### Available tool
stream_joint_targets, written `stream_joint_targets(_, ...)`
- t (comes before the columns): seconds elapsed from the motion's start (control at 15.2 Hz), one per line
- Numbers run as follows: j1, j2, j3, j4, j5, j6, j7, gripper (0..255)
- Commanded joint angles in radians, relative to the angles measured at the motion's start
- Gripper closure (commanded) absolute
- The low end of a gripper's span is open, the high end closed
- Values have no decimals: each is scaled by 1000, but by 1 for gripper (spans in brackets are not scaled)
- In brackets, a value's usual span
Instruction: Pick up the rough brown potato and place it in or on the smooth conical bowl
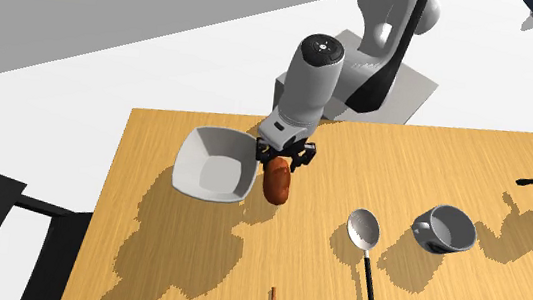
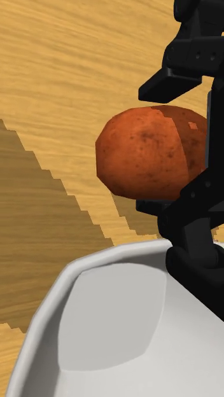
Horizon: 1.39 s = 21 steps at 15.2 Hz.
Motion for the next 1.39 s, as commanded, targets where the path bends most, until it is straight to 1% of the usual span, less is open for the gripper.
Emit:
stream_joint_targets(0.0,-1,-10,-1,4,1,-21,-1,255)
stream_joint_targets(1.32,-3,-126,2,136,18,-270,-15,255)
